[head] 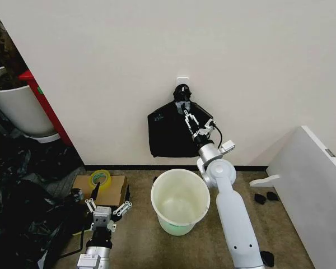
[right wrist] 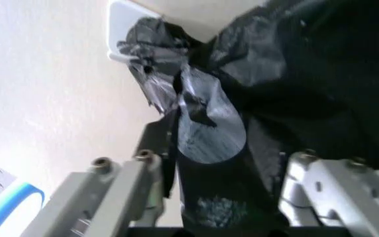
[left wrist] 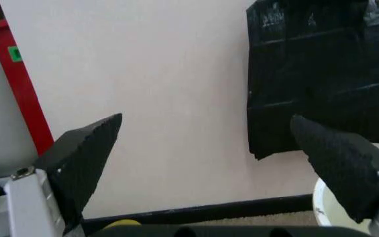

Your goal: Place the garbage bag over the trash bin.

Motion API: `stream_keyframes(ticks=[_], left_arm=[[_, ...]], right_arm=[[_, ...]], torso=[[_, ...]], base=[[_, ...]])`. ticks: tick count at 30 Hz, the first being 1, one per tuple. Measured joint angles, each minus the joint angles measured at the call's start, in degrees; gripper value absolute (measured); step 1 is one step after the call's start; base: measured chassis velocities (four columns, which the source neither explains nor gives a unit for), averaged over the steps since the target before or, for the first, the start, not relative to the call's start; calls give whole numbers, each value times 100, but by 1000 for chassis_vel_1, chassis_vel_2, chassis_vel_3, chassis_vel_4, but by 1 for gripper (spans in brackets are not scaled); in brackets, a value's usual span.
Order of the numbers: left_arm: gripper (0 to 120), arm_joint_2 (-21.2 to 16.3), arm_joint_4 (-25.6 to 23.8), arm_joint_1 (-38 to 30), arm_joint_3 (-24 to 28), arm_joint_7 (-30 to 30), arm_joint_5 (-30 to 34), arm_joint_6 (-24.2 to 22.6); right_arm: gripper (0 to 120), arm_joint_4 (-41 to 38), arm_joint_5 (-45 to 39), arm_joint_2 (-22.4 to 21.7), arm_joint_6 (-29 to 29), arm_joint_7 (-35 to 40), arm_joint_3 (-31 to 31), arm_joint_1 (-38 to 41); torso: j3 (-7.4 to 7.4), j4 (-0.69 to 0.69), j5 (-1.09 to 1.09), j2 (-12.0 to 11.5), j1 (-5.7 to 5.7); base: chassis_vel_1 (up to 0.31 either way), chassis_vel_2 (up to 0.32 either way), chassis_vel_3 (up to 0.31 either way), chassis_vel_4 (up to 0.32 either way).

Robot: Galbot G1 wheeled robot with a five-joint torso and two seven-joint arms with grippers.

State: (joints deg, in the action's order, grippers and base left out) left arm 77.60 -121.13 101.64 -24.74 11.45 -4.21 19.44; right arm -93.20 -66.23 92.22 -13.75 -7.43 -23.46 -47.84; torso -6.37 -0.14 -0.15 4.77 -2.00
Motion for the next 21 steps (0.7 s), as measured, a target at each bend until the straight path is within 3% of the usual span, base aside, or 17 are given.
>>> stream_keyframes(ticks=[2,4,8,9,11,21], left_arm=[[100,0,0,0,1,0,0,0],[100,10,1,-2,9,1,-6,0],[100,16,2,3,8,6,-7,0],[100,17,1,5,5,9,-8,0],[100,17,2,6,4,11,-8,0],[100,37,106,-6,30,33,-41,16]], right_arm=[[35,1,0,2,1,0,0,5],[20,11,3,3,5,6,0,32],[14,11,7,2,9,12,-5,35],[6,11,9,2,12,15,-9,35],[0,11,9,1,14,18,-10,35],[0,-83,394,-4,124,144,49,-175]], torso=[[0,0,0,0,0],[0,0,0,0,0],[0,1,0,0,0],[0,1,0,0,0],[0,0,0,0,0],[0,1,1,0,0]], base=[[0,0,0,0],[0,0,0,0],[0,0,0,0],[0,0,0,0],[0,0,0,0],[0,0,0,0]])
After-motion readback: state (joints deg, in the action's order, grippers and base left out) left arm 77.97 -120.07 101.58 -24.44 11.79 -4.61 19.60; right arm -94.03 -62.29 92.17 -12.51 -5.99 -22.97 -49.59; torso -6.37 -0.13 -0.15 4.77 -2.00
